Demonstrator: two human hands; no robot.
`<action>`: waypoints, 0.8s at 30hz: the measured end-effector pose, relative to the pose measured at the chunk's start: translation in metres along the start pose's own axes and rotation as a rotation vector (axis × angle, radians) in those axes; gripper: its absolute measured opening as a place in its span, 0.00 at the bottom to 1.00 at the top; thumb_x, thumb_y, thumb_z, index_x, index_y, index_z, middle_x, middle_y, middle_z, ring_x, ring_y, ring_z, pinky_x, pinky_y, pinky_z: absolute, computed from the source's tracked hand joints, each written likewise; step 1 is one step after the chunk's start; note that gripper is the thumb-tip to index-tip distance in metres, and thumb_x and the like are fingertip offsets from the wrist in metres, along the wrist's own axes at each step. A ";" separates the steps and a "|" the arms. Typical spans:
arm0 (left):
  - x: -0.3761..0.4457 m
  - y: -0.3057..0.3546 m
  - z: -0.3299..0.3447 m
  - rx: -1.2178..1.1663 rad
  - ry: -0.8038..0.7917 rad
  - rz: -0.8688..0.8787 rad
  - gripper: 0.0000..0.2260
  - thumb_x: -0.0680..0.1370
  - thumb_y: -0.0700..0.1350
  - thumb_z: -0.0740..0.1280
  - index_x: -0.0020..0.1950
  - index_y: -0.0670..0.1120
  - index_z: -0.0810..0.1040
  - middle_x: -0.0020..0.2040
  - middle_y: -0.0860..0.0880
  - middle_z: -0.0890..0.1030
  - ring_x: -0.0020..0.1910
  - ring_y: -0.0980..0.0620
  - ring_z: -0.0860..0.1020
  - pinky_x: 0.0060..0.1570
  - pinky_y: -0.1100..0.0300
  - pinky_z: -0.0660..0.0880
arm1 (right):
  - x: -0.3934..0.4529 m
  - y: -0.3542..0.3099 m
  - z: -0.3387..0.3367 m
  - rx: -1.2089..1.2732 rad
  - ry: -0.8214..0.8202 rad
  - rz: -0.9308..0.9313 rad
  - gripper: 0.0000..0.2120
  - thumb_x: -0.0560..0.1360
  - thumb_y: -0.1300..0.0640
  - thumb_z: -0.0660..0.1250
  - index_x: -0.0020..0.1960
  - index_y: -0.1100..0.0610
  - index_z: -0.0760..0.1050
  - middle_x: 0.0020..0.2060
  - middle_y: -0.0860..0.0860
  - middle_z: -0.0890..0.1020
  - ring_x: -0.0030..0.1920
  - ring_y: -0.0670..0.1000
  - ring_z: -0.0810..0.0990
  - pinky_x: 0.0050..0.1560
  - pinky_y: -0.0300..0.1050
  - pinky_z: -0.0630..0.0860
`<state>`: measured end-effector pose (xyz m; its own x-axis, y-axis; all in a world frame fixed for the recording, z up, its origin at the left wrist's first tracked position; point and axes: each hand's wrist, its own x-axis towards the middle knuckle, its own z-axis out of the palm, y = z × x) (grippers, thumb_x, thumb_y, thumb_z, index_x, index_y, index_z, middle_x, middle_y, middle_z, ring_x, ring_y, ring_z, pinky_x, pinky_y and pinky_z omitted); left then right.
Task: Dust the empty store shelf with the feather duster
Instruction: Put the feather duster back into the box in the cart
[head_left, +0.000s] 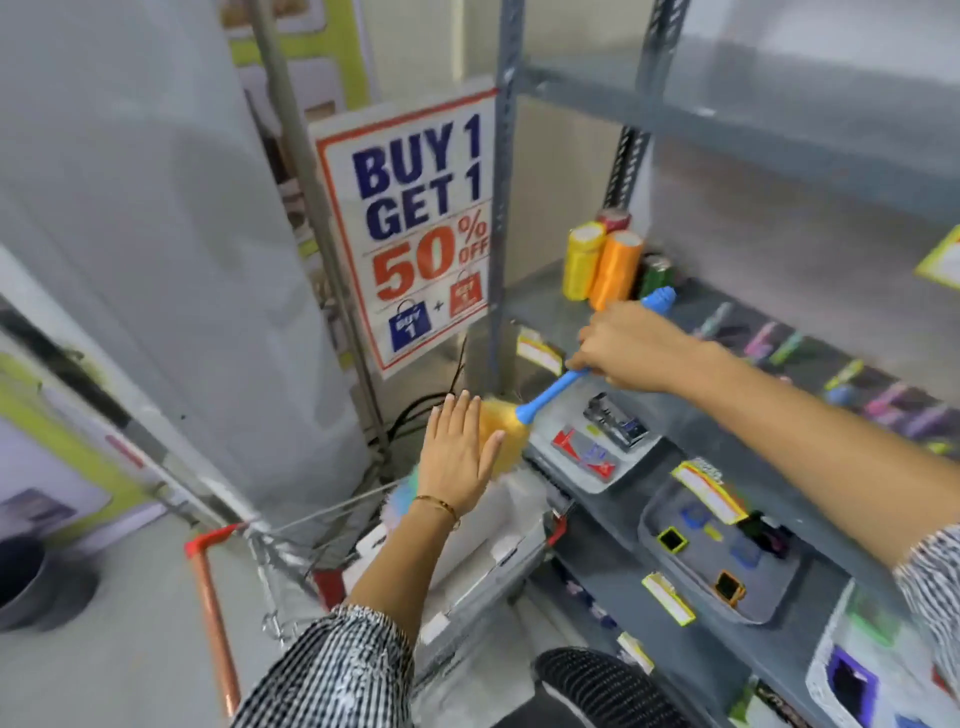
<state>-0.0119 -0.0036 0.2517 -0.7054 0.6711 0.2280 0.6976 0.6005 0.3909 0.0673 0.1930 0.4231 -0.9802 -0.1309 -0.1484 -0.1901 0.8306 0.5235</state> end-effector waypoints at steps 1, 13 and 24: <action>-0.006 -0.015 0.010 0.021 -0.019 -0.027 0.29 0.78 0.59 0.45 0.72 0.41 0.59 0.74 0.41 0.63 0.74 0.43 0.56 0.73 0.49 0.48 | 0.016 -0.017 0.015 -0.001 -0.017 -0.035 0.12 0.72 0.60 0.64 0.51 0.48 0.80 0.44 0.50 0.83 0.48 0.55 0.80 0.41 0.46 0.69; -0.084 -0.157 0.169 -0.007 -0.092 -0.290 0.24 0.79 0.51 0.57 0.68 0.36 0.64 0.70 0.35 0.66 0.72 0.38 0.61 0.72 0.45 0.55 | 0.128 -0.208 0.220 0.269 -0.116 -0.095 0.14 0.73 0.62 0.62 0.55 0.51 0.78 0.48 0.53 0.82 0.50 0.57 0.79 0.47 0.48 0.72; -0.113 -0.145 0.156 -0.008 -0.178 -0.294 0.25 0.80 0.52 0.55 0.72 0.38 0.58 0.74 0.37 0.61 0.74 0.40 0.55 0.72 0.47 0.49 | 0.053 -0.122 0.210 0.439 -0.130 0.112 0.17 0.72 0.55 0.70 0.59 0.43 0.79 0.45 0.50 0.85 0.49 0.59 0.81 0.41 0.48 0.75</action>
<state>-0.0131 -0.0986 0.0301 -0.8427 0.5356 -0.0548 0.4661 0.7767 0.4236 0.0495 0.1985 0.1751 -0.9732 0.0182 -0.2294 -0.0149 0.9898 0.1420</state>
